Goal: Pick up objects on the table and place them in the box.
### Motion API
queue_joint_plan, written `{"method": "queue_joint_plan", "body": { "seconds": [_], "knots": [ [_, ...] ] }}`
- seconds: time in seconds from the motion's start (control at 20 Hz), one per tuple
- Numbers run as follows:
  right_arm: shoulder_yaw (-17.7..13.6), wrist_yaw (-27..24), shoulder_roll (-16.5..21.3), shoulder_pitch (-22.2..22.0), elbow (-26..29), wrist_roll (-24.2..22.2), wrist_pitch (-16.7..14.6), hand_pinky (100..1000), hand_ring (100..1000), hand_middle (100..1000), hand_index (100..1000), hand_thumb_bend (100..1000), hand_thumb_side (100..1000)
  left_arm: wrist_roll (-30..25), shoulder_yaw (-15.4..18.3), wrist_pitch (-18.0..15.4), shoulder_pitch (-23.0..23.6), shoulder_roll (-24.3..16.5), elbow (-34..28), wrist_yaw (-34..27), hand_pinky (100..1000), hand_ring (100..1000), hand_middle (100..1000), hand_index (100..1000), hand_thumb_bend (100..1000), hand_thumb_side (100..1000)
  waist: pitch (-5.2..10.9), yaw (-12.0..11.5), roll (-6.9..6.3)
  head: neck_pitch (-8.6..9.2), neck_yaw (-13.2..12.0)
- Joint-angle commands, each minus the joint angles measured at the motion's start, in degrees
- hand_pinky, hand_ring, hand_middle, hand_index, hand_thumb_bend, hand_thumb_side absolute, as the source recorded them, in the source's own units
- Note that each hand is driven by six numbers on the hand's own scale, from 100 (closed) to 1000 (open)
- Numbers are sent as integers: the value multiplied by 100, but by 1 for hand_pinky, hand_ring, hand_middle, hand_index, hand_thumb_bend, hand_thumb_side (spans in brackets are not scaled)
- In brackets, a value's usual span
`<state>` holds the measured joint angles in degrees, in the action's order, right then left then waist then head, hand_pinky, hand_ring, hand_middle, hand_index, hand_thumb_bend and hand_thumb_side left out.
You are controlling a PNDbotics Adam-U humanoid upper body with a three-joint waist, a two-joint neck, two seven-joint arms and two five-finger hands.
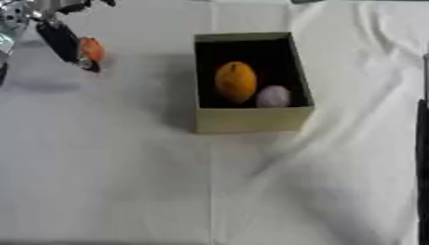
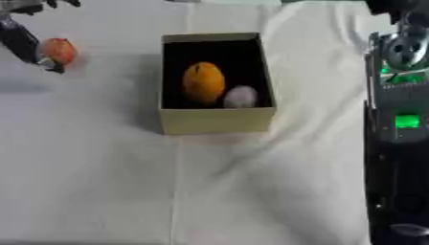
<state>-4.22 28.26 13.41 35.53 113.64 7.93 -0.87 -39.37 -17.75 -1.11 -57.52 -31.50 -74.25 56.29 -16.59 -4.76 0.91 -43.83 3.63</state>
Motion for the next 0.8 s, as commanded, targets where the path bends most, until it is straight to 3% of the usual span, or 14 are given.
{"method": "queue_joint_plan", "body": {
  "seconds": [0.05,0.25,0.8],
  "knots": [
    [-10,-34,52,99,95,-8,-5,848,815,720,806,100,750,205,101,41,-188,57,354,262,603,808,874,912,616,100,101,17,0,-28,-18],
    [-15,-41,50,92,95,-3,-4,848,814,720,806,100,750,385,219,76,-243,168,774,487,588,796,868,905,545,100,95,20,3,-28,-21],
    [-15,-61,59,83,95,-3,6,848,814,719,806,100,751,428,394,226,-273,182,1191,820,579,791,876,899,500,100,69,3,18,-28,-10]
  ]
}}
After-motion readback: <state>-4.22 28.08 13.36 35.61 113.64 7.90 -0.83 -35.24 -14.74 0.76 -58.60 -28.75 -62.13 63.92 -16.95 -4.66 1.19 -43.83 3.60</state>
